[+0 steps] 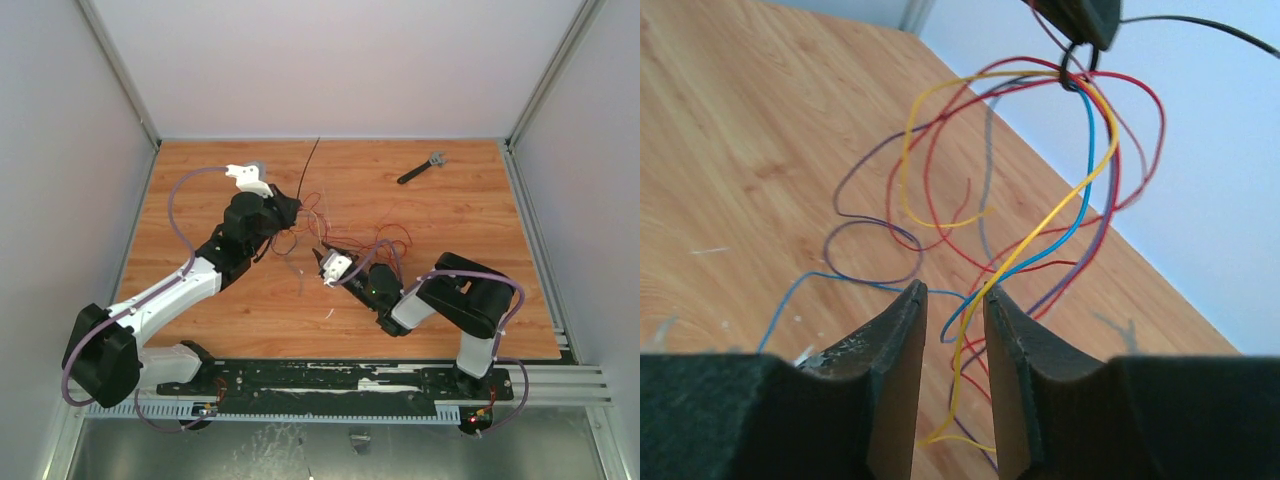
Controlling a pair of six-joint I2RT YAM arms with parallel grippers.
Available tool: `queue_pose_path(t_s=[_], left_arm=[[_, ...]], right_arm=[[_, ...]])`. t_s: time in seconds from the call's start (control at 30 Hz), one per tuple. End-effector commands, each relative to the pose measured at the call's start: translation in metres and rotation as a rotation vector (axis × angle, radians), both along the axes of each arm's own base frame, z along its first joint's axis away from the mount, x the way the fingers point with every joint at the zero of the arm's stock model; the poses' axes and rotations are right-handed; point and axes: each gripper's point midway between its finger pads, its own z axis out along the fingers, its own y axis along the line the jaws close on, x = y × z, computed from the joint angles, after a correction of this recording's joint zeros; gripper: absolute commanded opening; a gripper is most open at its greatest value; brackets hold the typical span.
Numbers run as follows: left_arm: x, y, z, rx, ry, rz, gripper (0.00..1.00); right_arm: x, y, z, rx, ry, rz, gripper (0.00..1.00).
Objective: Zip-tie the wires
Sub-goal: Tie the cable at the center of the board.
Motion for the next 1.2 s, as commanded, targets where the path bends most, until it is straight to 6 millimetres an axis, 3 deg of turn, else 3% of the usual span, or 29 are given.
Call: queue_pose_path(t_s=[0.0,0.2,0.5,0.63,0.8,1.17], left_arm=[[0.005,-0.001,0.014,-0.022,-0.024,0.002,0.0],[0.004,-0.002,0.012,-0.022,-0.018,0.0,0.0],[0.003,0.0,0.015,-0.003,-0.033,-0.008,0.0],[0.002,-0.002,0.014,0.004,-0.031,-0.02,0.0],[0.0,-0.002,0.016,0.003,-0.042,-0.029,0.0],[-0.003,0.0,0.019,0.002,-0.051,-0.03,0.0]], right_arm=[[0.002,-0.038,0.11,0.33,-0.277,-0.132,0.32],[-0.003,-0.061,0.121,0.337,-0.27,-0.113,0.43],[-0.022,-0.035,0.123,0.186,-0.172,0.276,0.57],[-0.011,-0.016,0.112,0.026,-0.137,0.382,0.7],[0.006,0.007,0.099,-0.102,-0.099,0.449,0.76],[0.04,0.006,0.075,-0.231,-0.03,0.467,0.8]])
